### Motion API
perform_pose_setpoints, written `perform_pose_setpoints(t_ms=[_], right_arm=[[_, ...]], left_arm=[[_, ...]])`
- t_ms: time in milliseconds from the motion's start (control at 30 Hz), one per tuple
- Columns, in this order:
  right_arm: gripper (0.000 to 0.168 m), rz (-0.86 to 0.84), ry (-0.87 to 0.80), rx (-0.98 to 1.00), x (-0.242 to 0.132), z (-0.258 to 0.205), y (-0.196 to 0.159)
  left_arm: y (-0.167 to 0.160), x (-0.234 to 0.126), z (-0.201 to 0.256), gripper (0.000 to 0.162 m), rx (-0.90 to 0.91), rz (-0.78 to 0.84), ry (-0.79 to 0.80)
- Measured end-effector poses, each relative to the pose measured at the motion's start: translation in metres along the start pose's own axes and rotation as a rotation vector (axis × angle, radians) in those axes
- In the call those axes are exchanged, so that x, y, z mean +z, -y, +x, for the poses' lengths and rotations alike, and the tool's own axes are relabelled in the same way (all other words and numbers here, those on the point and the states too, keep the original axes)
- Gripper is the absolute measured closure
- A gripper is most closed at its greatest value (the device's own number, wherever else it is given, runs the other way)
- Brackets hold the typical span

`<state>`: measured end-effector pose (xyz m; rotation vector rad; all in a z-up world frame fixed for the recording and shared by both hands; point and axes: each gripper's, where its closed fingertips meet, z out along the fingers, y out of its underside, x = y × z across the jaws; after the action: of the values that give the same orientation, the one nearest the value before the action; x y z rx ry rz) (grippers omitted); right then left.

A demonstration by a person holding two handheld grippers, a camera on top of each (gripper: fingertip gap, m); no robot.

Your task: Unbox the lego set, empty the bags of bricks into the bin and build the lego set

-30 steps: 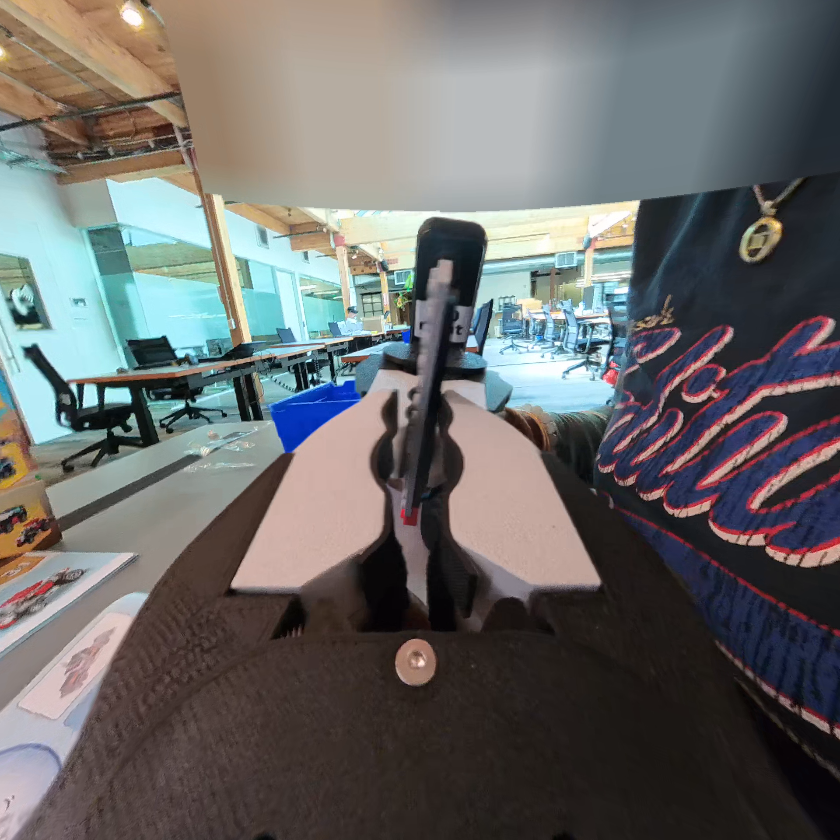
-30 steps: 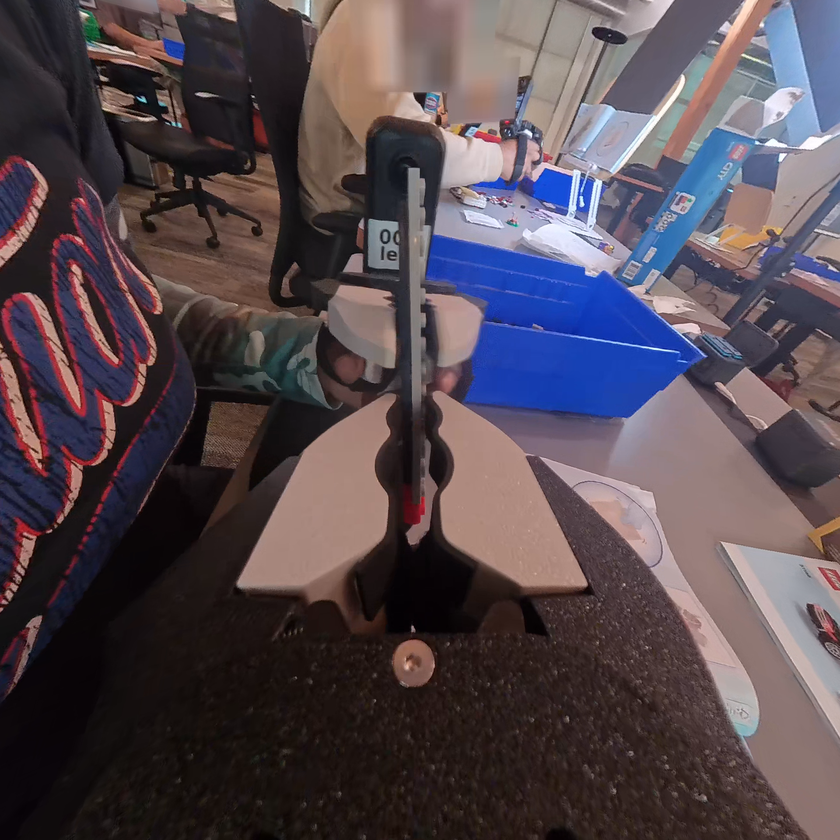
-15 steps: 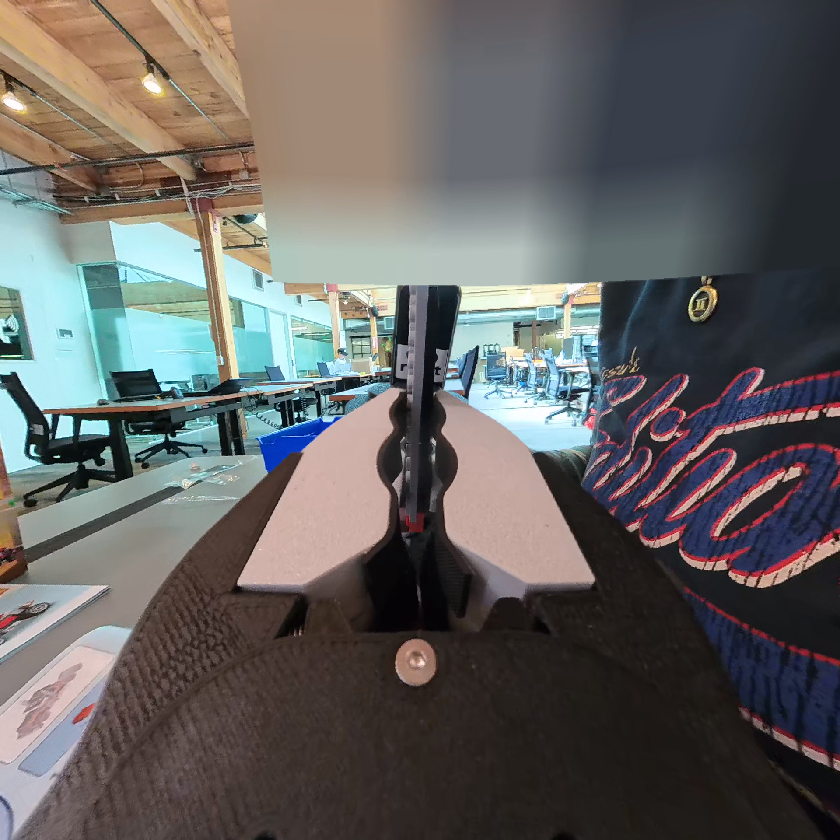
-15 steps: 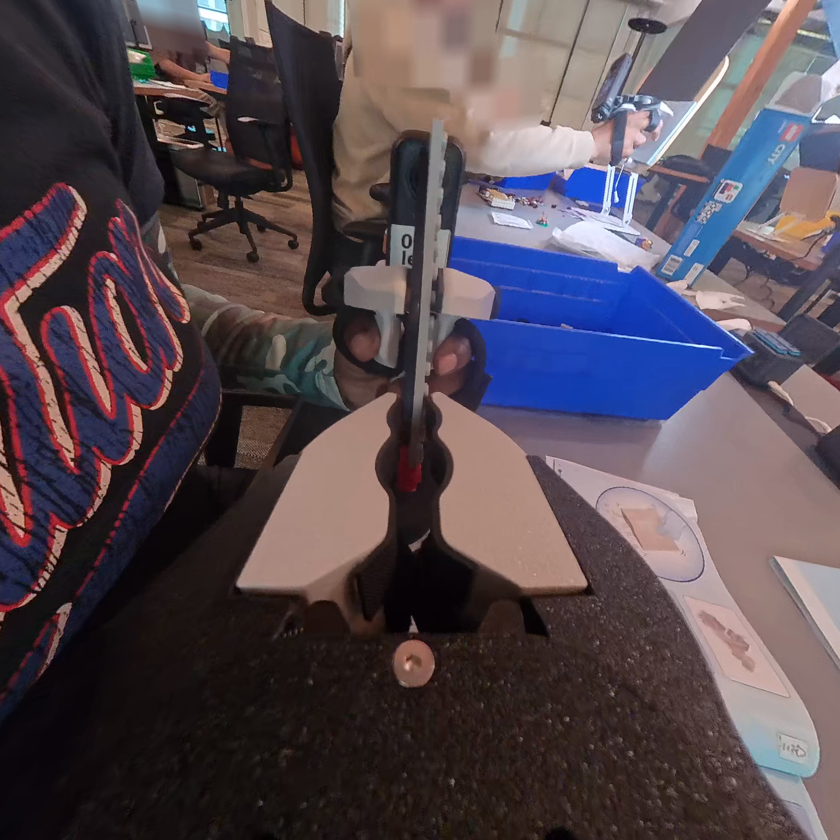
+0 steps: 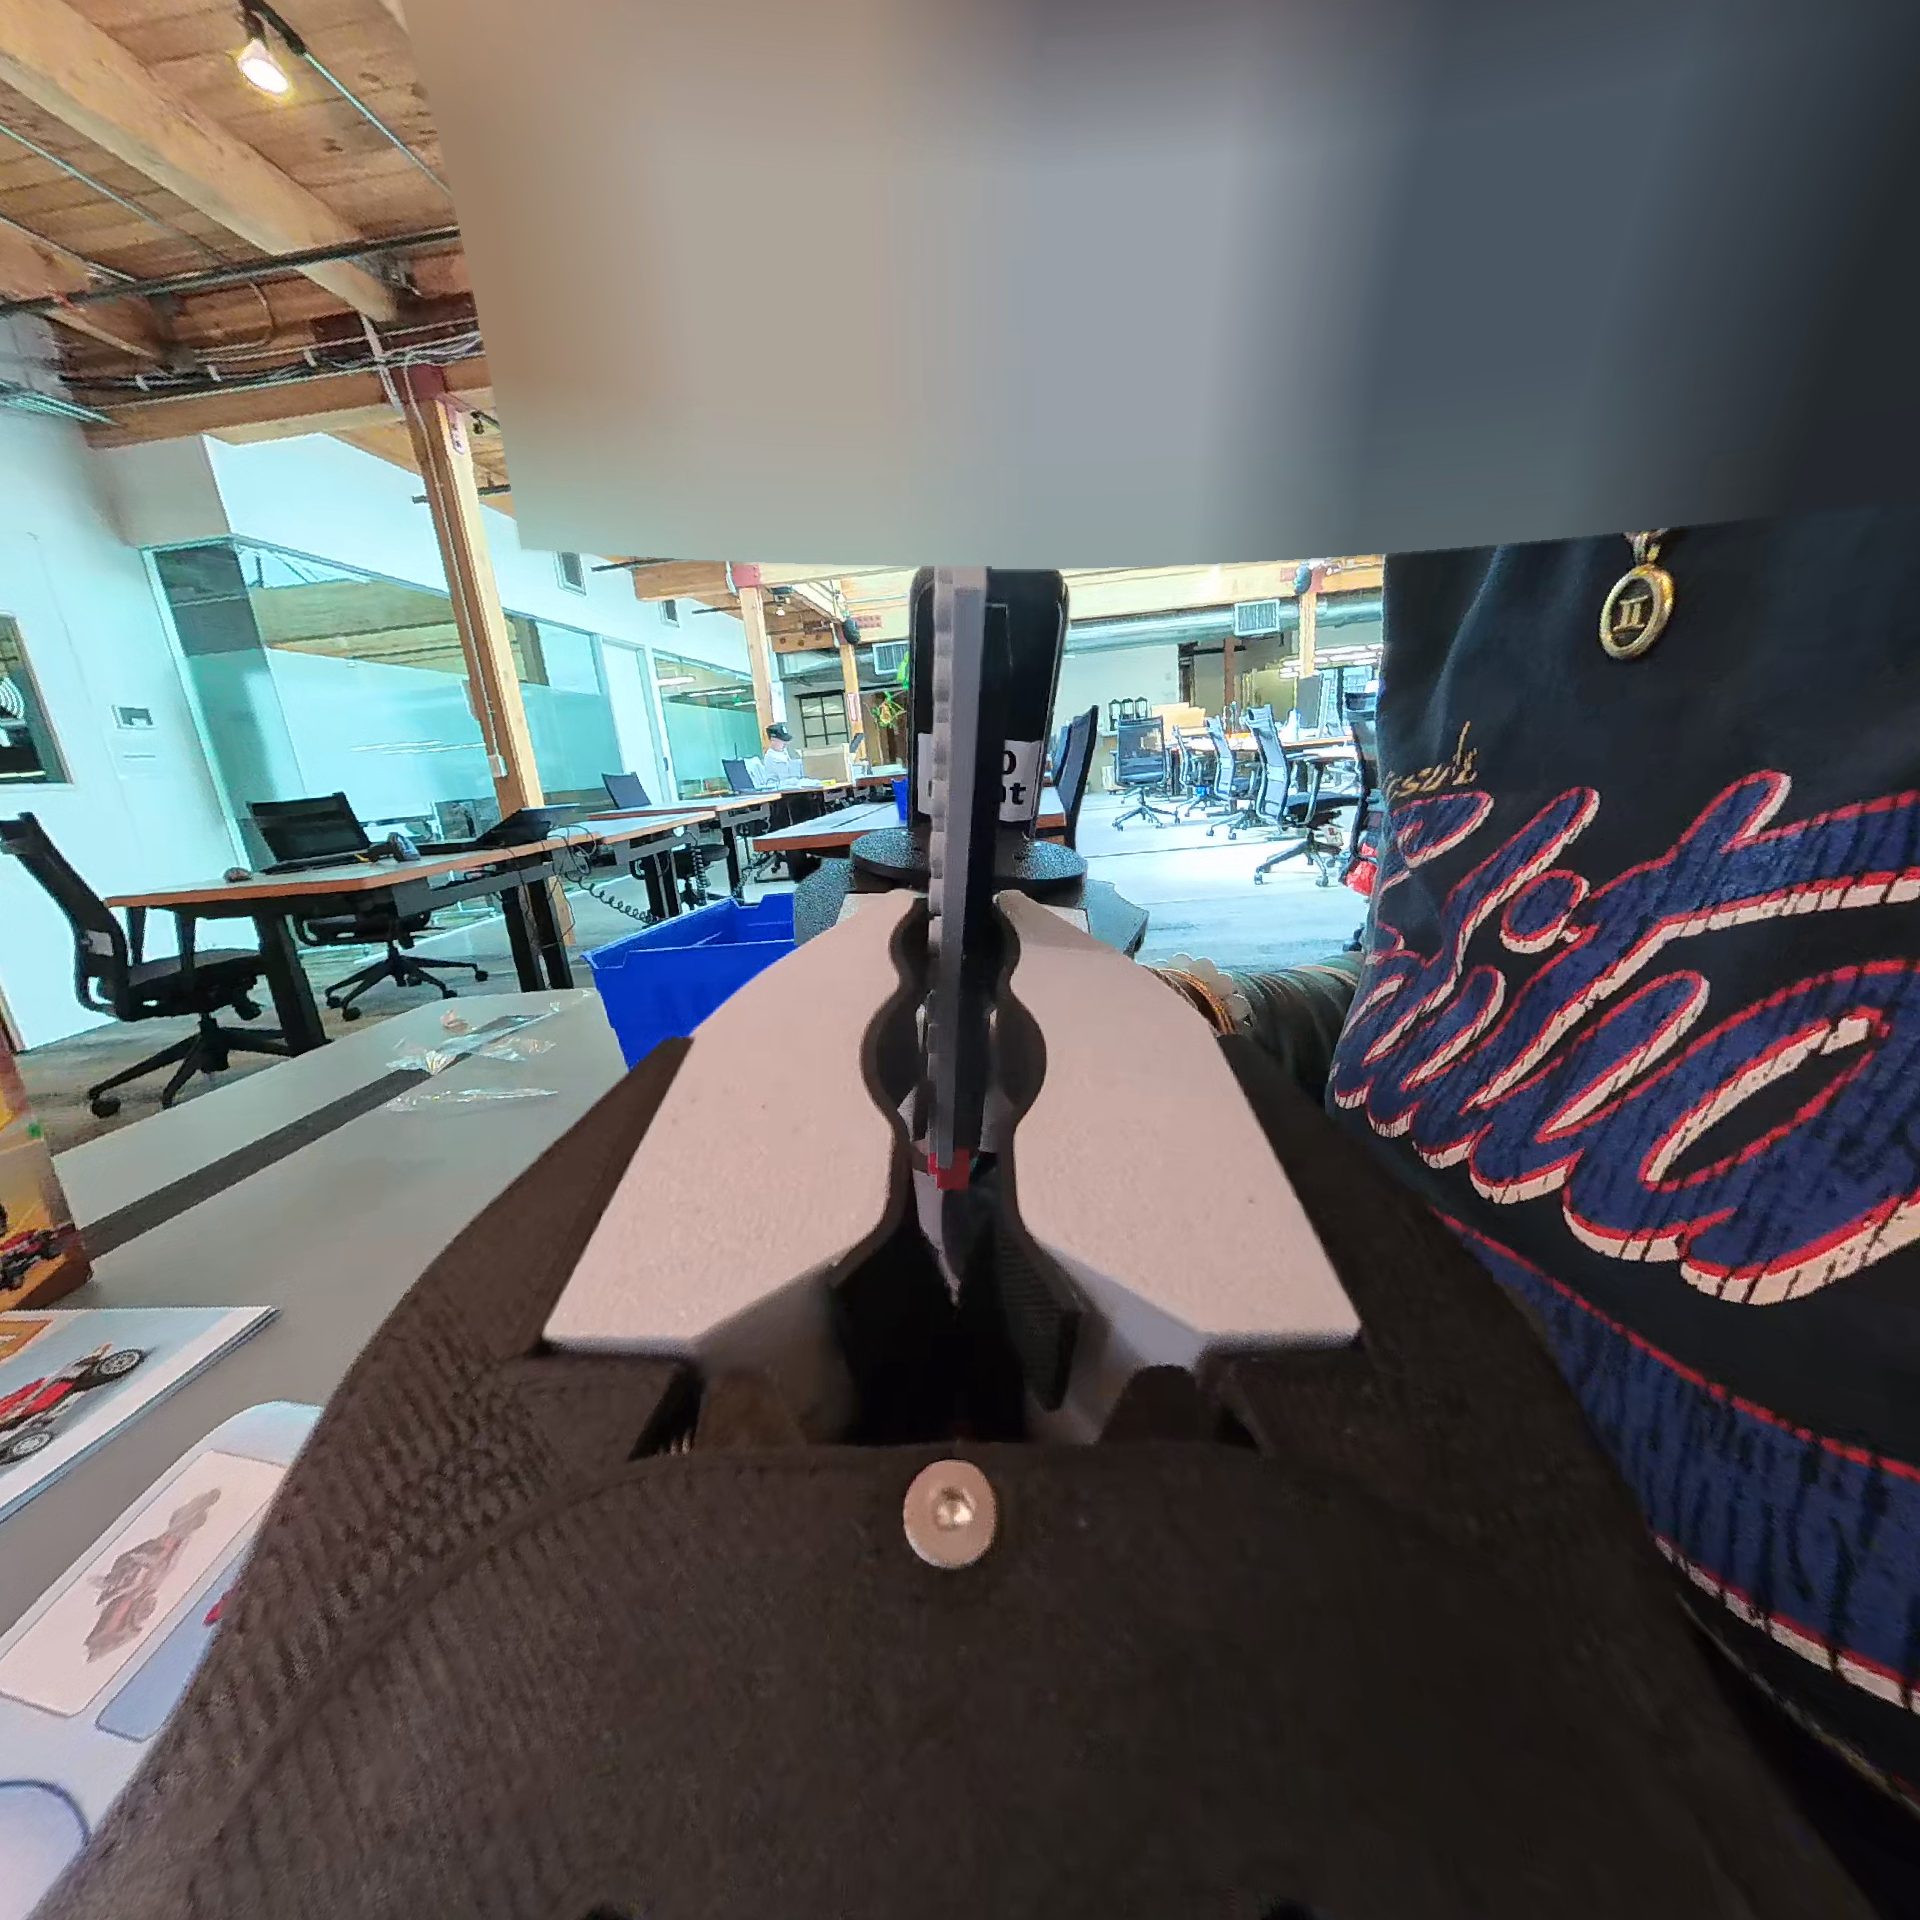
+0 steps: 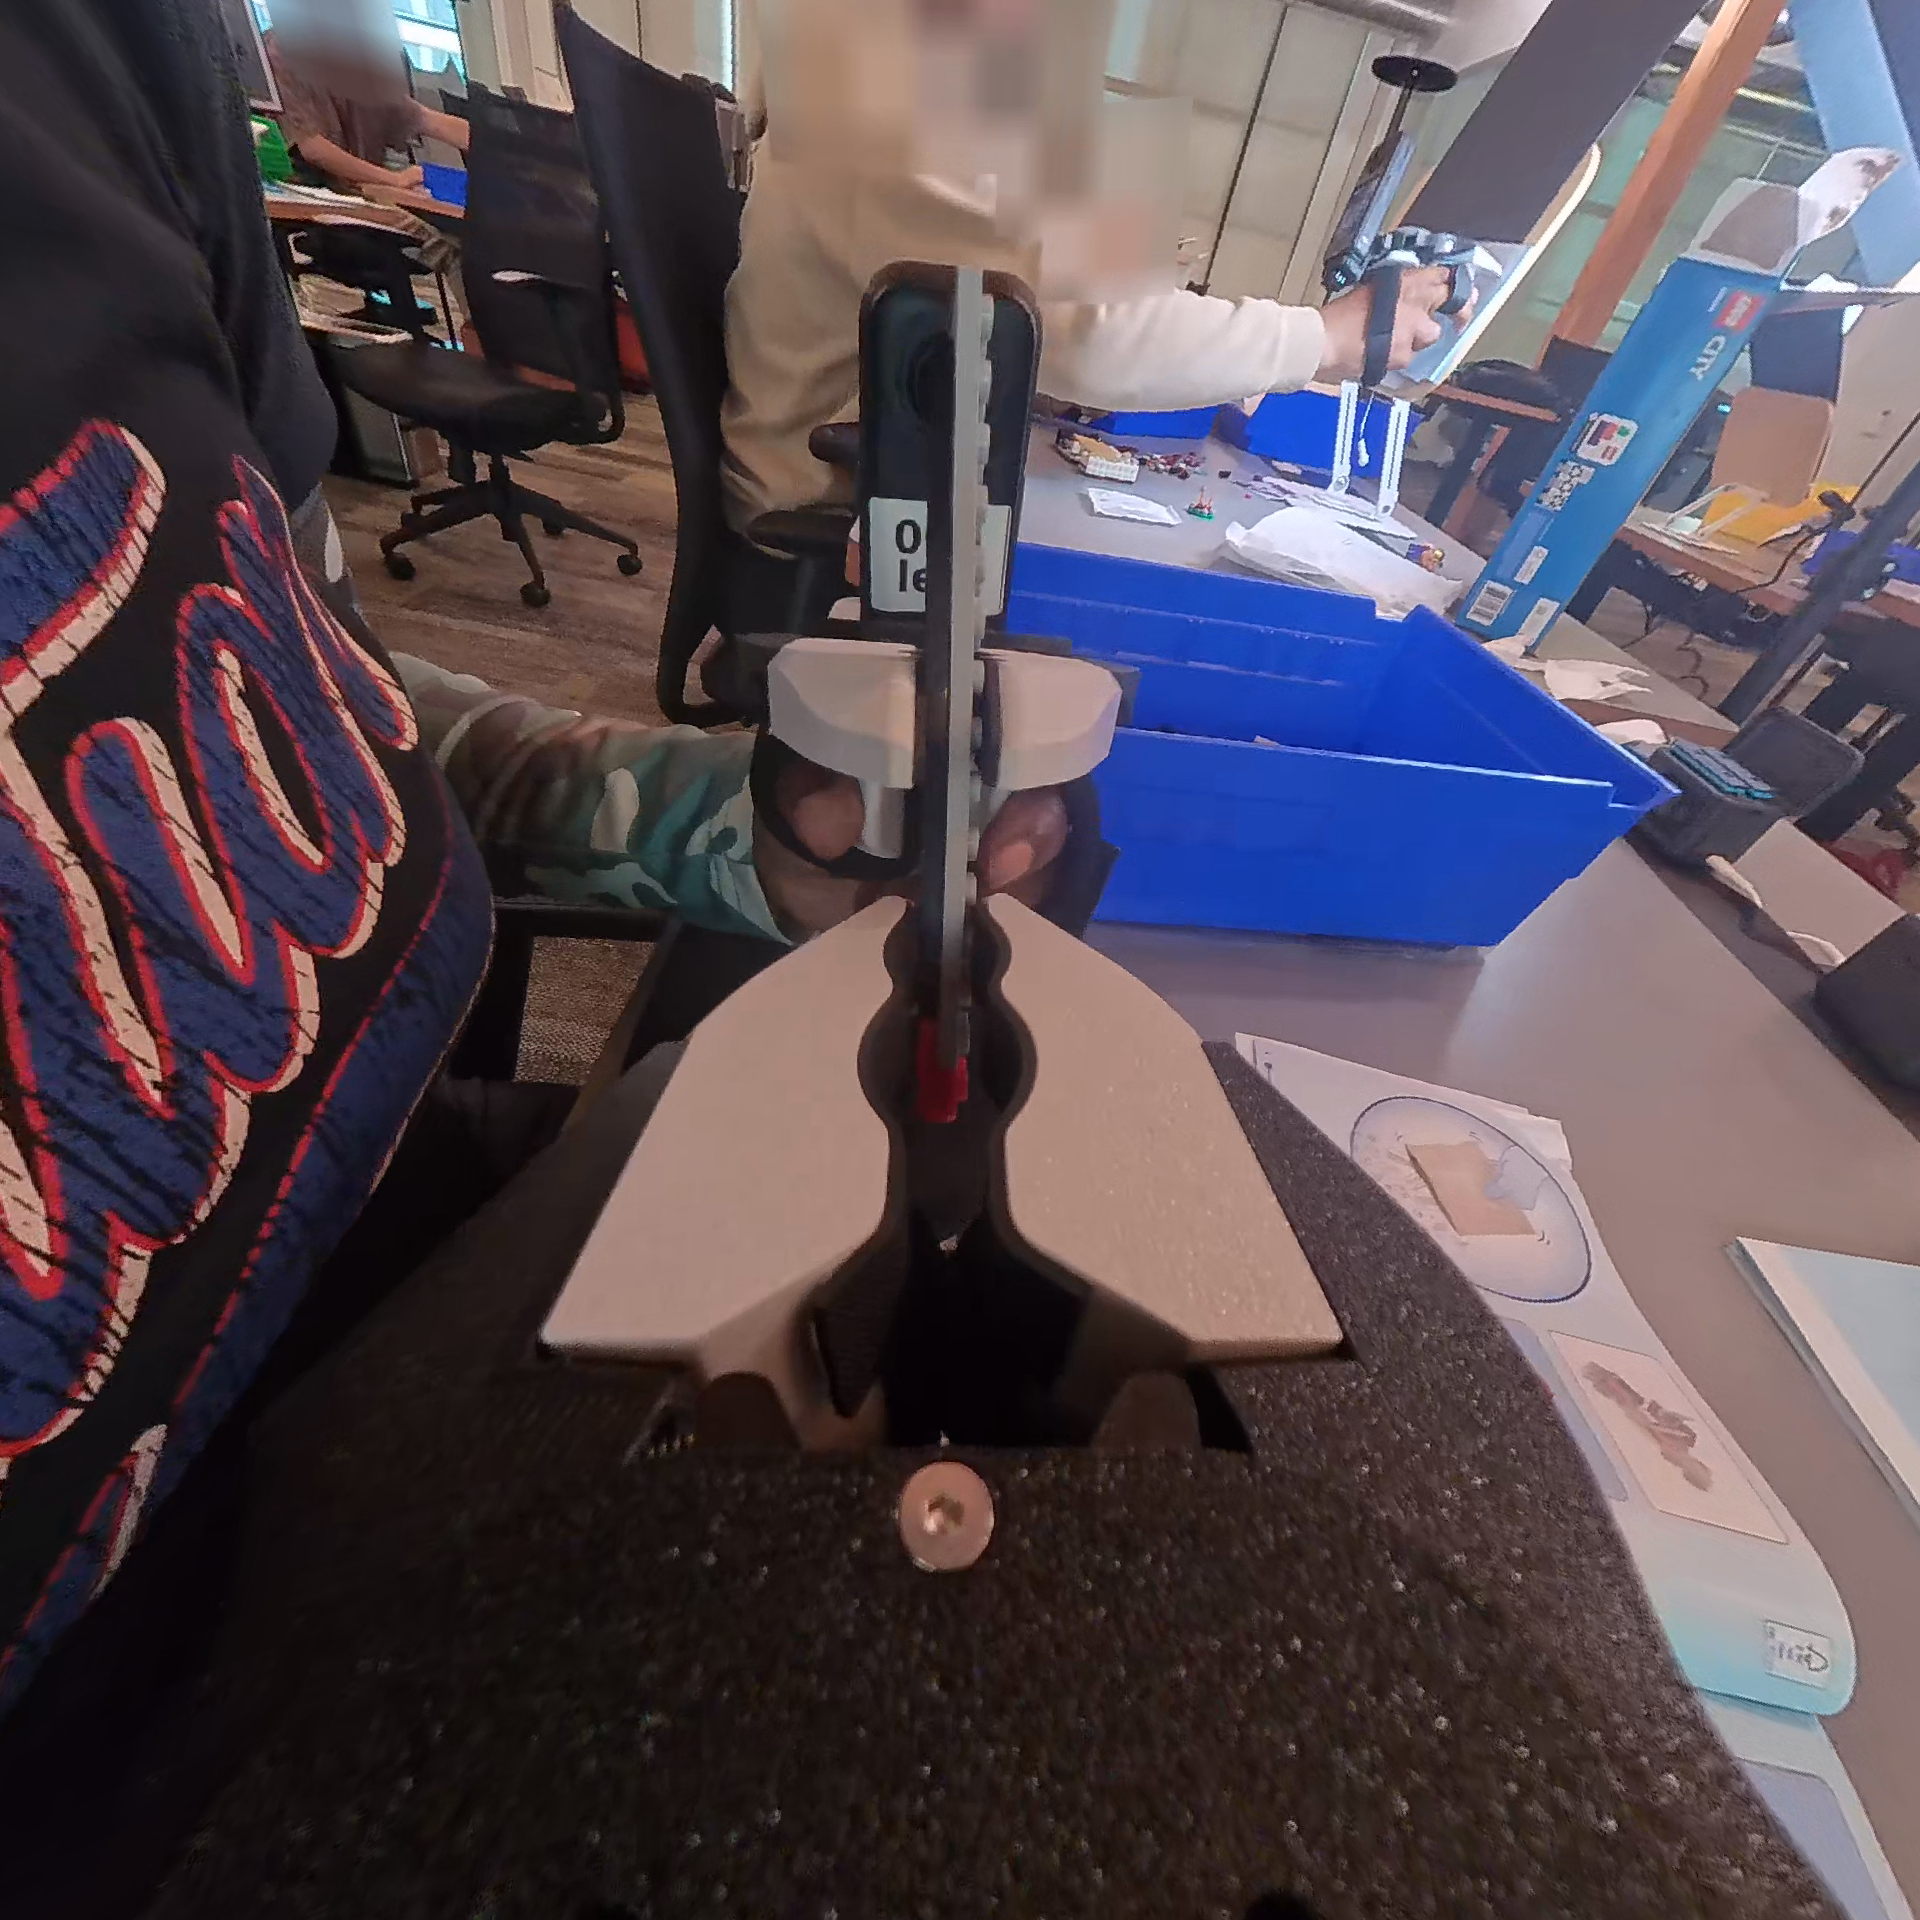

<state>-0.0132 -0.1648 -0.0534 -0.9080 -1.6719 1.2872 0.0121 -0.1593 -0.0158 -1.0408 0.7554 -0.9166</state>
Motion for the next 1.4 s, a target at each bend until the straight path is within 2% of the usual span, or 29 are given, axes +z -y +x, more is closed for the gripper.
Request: perform_pose_setpoints(t_ms=[433,533,633,733,1000,1267,1400], right_arm=[[0.16,-0.028,0.041,0.142,0.0,-0.002,-0.004],[0.16,-0.008,0.035,0.101,0.003,-0.002,-0.002],[0.155,-0.03,0.093,0.156,0.005,-0.005,-0.003],[0.157,-0.024,0.149,0.142,0.008,-0.011,0.0],[0.159,0.001,0.159,0.149,0.007,-0.01,-0.002],[0.159,0.017,0.127,0.174,0.006,-0.006,-0.004],[0.16,-0.041,0.03,0.114,0.008,0.004,-0.003]], left_arm=[[-0.005,-0.001,0.002,0.153,-0.022,-0.067,-0.039],[-0.004,-0.002,0.001,0.153,-0.031,-0.054,-0.034],[-0.013,-0.004,0.002,0.153,-0.034,-0.111,-0.037],[-0.018,-0.002,0.008,0.153,-0.038,-0.136,-0.064],[-0.021,-0.003,0.009,0.153,-0.021,-0.182,-0.062],[-0.023,-0.001,0.005,0.153,-0.025,-0.213,-0.058],[-0.016,-0.003,-0.004,0.152,-0.076,-0.104,0.012]])
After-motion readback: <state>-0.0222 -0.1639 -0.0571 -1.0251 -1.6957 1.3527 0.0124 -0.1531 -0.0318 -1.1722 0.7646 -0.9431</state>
